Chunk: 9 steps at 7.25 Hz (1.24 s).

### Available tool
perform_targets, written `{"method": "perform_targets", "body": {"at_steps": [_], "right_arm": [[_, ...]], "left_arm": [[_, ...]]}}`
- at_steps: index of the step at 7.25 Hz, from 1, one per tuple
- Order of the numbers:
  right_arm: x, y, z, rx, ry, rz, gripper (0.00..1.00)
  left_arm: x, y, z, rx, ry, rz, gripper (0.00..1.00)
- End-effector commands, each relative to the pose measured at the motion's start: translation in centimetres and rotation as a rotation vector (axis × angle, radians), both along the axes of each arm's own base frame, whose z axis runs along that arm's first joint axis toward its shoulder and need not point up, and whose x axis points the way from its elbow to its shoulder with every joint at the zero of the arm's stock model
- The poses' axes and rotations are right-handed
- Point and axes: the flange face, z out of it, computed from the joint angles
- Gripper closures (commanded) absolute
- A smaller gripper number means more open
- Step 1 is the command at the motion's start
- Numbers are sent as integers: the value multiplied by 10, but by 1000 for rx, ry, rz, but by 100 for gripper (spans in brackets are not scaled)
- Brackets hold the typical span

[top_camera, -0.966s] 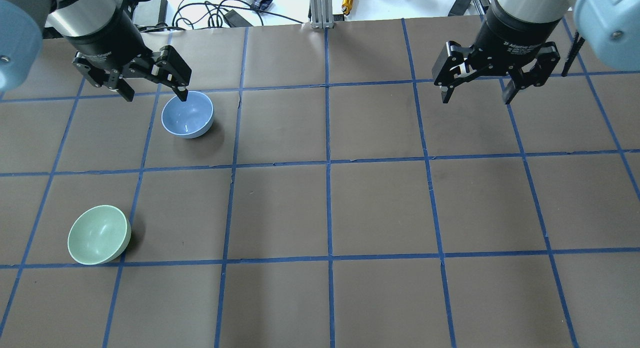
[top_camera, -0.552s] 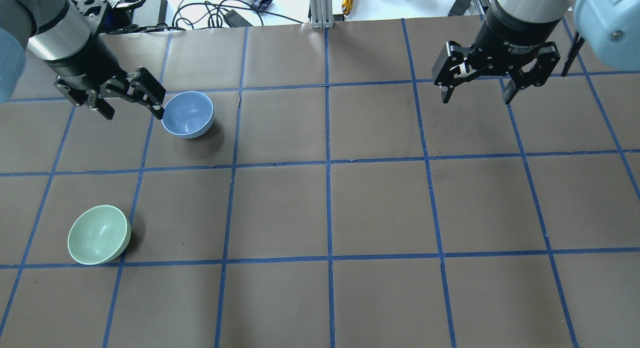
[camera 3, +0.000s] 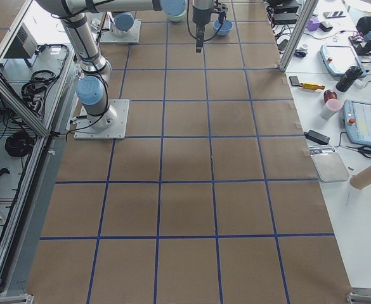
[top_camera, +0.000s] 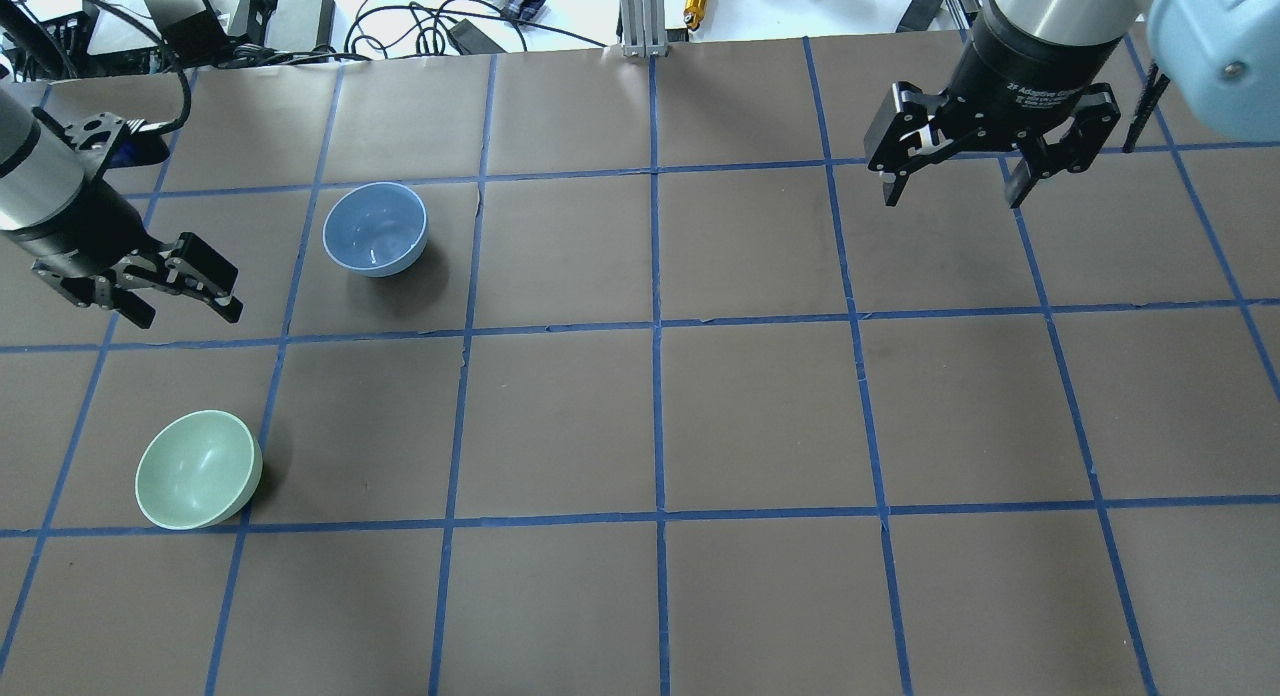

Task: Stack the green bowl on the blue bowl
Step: 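Move the left gripper toward the pale green bowl nearer the robot, then lower the left gripper onto the green bowl rim and close it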

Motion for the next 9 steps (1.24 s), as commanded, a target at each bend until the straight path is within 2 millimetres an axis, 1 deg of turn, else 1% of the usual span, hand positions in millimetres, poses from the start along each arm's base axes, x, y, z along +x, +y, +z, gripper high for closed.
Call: {"method": "perform_targets", "body": {"at_steps": [1, 2, 3, 4, 5, 6, 8, 9], "right_arm": [[0, 0, 0, 1, 0, 0, 0], [0, 0, 0, 0, 0, 0, 0], [0, 0, 0, 0, 0, 1, 0], [0, 0, 0, 1, 0, 1, 0], [0, 0, 0, 1, 0, 0, 0], [0, 0, 0, 1, 0, 0, 0], [0, 0, -1, 1, 0, 0, 0], [0, 0, -1, 3, 0, 0, 0]], "left_arm": [[59, 34, -58, -32, -7, 31, 2], [78, 46, -87, -48, -11, 24, 2], [98, 62, -109, -44, 0, 47, 1], [107, 72, -120, -33, 8, 72, 1], [110, 71, -134, -36, -1, 74, 2], [111, 76, -150, -12, -26, 71, 3], [110, 80, -160, 10, -30, 66, 5], [110, 82, -162, 19, -30, 40, 19]]}}
